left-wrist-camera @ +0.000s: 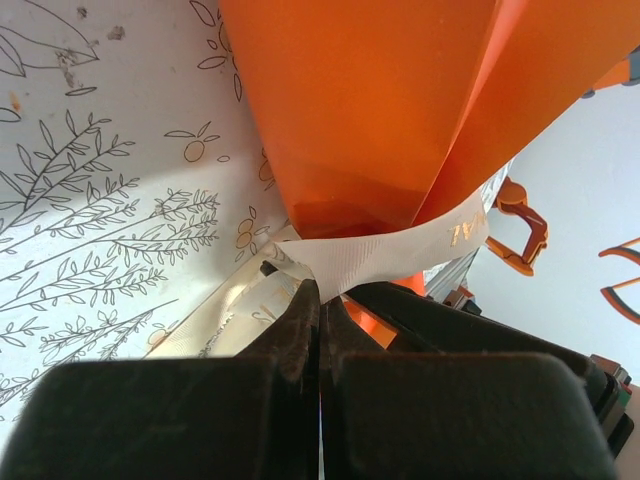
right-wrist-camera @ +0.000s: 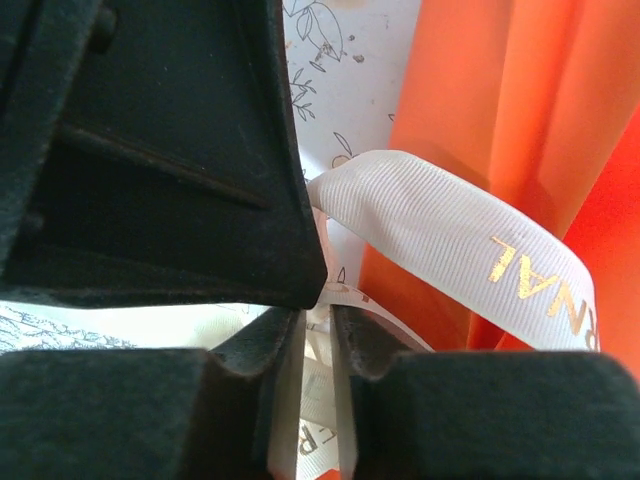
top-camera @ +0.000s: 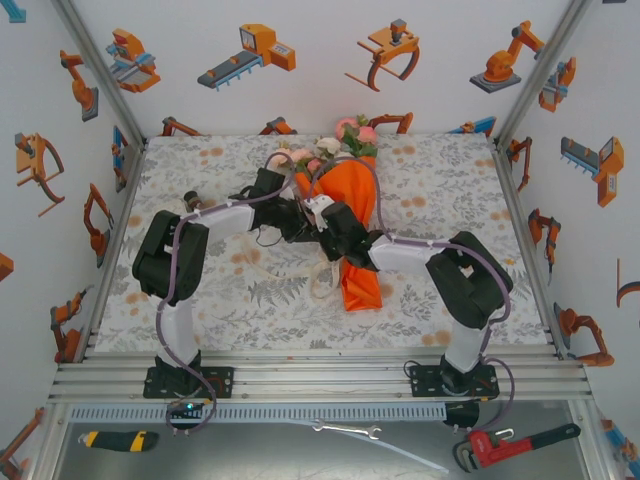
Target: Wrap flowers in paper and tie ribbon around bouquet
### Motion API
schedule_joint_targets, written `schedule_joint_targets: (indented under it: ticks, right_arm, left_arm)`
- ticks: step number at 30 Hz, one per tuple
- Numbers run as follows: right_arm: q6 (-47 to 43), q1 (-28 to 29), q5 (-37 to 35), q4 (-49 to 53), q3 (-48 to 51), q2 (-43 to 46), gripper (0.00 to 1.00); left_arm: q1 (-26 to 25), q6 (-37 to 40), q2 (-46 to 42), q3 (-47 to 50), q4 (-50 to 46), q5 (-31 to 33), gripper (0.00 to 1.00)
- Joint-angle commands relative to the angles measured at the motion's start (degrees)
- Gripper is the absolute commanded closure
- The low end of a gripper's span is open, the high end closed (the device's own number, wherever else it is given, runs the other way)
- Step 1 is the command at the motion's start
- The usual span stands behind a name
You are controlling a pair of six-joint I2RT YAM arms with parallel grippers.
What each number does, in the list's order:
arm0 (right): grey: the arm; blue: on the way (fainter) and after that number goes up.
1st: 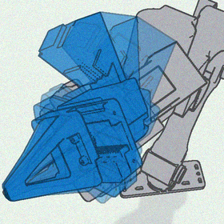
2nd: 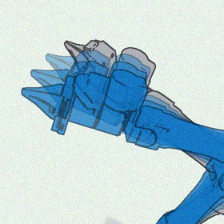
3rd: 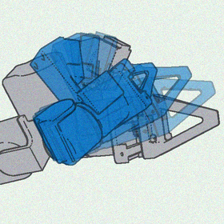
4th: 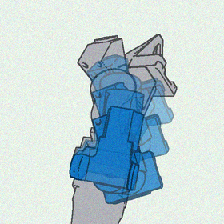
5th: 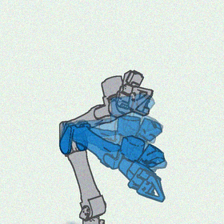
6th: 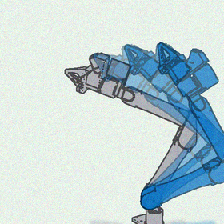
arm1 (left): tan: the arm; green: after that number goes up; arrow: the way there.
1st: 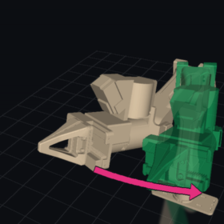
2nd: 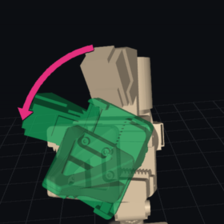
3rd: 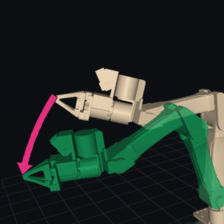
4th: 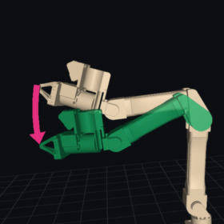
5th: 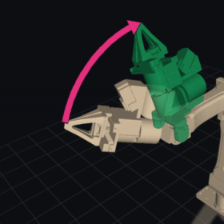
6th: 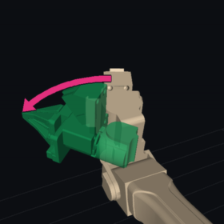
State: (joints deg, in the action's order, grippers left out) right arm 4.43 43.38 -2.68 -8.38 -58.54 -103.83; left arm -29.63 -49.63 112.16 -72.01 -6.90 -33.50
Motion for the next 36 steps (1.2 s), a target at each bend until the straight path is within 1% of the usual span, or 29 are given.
schedule_joint_targets:
  ticks: [1, 6, 8, 9, 12, 15, 17, 20, 22, 25, 27, 29, 32, 35, 36]
  right_arm:
    - [-0.7, -0.2, -2.6, -0.8, -1.0, 0.5, 0.89]
    - [-0.6, -0.2, -3.1, -1.7, 0.4, 2.0, 1.00]
    - [-0.5, -0.2, -2.4, -1.6, 0.7, 3.1, 1.00]
    - [-0.3, -0.2, -2.1, -1.3, 1.0, 3.8, 1.00]
    - [0.6, -0.2, -1.4, 0.1, 1.6, 6.2, 1.00]
    - [1.9, -0.2, -0.9, 3.6, 2.0, 8.8, 1.00]
    - [2.7, -0.2, 0.0, 7.6, 1.4, 10.4, 1.00]
    - [4.0, -0.3, 1.8, 13.9, 0.3, 12.2, 1.00]
    - [5.2, -0.6, 3.5, 18.6, -1.2, 12.7, 1.00]
    - [6.7, -1.2, 5.0, 24.3, -3.2, 13.3, 1.00]
    - [7.2, -1.6, 4.5, 25.6, -3.3, 13.8, 1.00]
    - [7.2, -1.9, 3.7, 25.5, -3.1, 14.3, 1.00]
    - [8.7, -2.9, 3.3, 25.3, -3.5, 14.5, 1.00]
    - [9.9, -4.0, 4.6, 23.8, -2.9, 14.7, 1.00]
    - [10.0, -4.2, 4.8, 23.6, -2.8, 14.8, 1.00]
  left_arm:
    - [0.2, -0.7, 0.1, -0.2, -0.8, -1.7, 1.00]
    - [0.9, -0.8, -0.4, 0.0, -0.4, -2.2, 1.00]
    - [1.0, -0.6, -0.4, -0.2, -0.4, -2.3, 1.00]
    - [1.1, -0.4, -0.3, -0.3, -0.5, -2.4, 0.98]
    - [1.3, 0.2, -0.3, 0.0, 0.5, -2.6, 0.70]
    - [1.4, 1.2, -1.7, 1.1, 2.4, -2.7, 0.53]
    - [1.8, 2.3, -3.5, 2.4, 3.6, -2.6, 0.49]
    - [2.8, 4.2, -7.1, 5.3, 8.0, -3.9, 0.46]
    - [2.8, 7.7, -9.1, 6.2, 8.6, -4.6, 0.46]
    - [2.4, 11.1, -11.2, 8.3, 9.8, -8.4, 0.46]
    - [1.9, 10.8, -11.3, 10.1, 12.2, -11.4, 0.45]
    - [0.8, 10.4, -11.1, 11.6, 13.8, -12.6, 0.43]
    - [-1.9, 11.2, -11.7, 14.7, 18.2, -11.9, 0.42]
    - [-4.1, 16.0, -13.7, 17.9, 20.6, -7.2, 0.41]
    - [-4.4, 17.2, -14.1, 18.6, 21.4, -6.6, 0.41]
